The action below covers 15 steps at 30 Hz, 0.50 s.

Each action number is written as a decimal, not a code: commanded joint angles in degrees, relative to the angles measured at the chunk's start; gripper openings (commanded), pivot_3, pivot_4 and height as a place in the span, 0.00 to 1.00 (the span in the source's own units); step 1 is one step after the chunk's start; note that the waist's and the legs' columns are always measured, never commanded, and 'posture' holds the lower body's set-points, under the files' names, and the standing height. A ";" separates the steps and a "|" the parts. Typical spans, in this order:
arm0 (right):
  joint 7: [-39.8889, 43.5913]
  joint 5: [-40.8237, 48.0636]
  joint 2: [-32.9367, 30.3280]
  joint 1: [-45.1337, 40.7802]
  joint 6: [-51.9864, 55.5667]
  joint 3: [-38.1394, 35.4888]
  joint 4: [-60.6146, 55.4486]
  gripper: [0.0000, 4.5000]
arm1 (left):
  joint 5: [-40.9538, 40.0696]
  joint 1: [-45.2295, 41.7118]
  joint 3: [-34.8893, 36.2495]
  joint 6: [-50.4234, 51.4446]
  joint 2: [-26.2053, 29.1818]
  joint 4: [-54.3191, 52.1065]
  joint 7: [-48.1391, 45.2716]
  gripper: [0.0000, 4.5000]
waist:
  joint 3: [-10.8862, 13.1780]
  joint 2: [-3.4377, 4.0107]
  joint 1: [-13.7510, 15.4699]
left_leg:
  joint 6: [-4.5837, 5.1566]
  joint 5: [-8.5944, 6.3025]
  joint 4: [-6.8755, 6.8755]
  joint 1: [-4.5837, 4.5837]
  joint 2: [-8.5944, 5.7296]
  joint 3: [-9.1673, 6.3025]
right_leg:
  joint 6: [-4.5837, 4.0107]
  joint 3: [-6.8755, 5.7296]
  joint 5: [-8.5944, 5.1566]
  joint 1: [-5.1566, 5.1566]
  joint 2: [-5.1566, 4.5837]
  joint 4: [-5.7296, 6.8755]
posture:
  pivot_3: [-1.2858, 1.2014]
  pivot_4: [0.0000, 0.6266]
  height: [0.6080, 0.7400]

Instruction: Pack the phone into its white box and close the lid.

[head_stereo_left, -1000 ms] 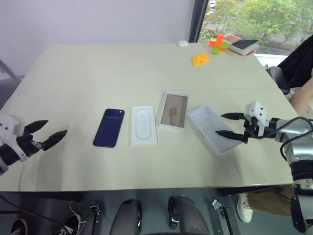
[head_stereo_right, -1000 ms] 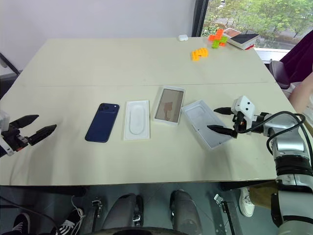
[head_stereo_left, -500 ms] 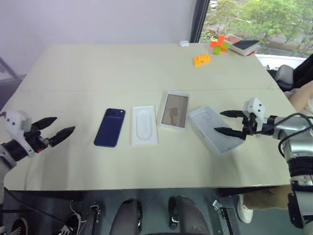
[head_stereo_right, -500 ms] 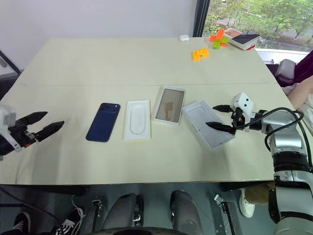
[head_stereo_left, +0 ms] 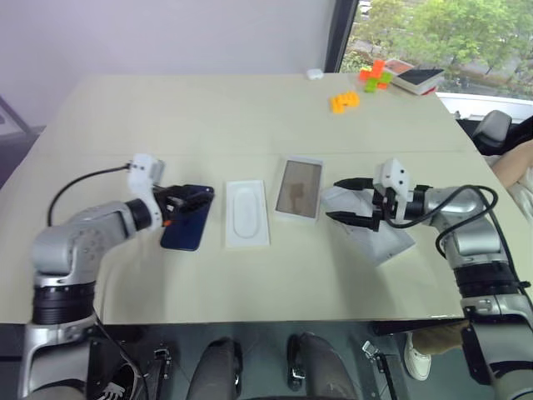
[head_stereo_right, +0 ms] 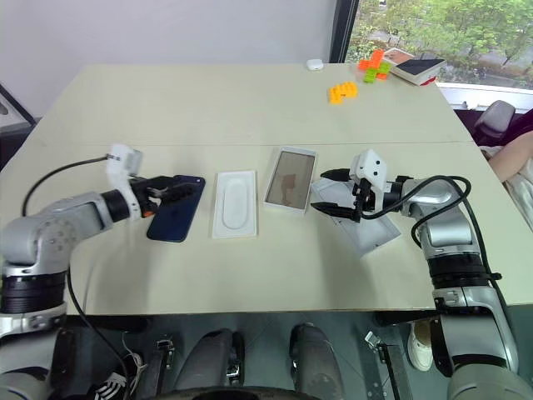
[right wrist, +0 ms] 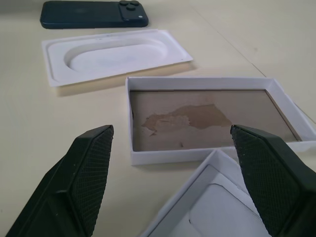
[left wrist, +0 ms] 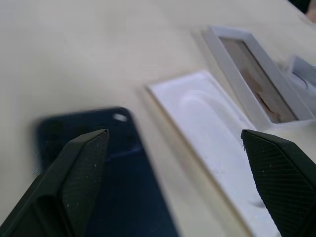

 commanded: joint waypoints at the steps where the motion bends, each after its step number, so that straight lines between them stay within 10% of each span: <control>1: -0.44 0.72 -0.33 -0.67 -0.44 -0.81 -1.80 0.88 | 0.36 -3.10 -1.88 5.10 -2.11 0.52 3.55 1.00 | 0.00 0.00 -0.14 | 0.00 0.00 0.00 0.00 0.00 -0.01 | 0.00 -0.01 0.00 0.00 0.02 0.00 | 0.52 0.24 1.00; 15: -1.92 0.34 -0.05 -0.47 -1.66 -0.76 -1.19 0.88 | -0.93 -7.42 4.75 21.35 -13.37 1.10 12.94 1.00 | 0.01 -0.01 -0.07 | -0.20 0.12 0.00 0.04 0.01 -0.06 | -0.01 0.01 0.00 0.01 0.07 0.06 | 0.52 0.24 1.00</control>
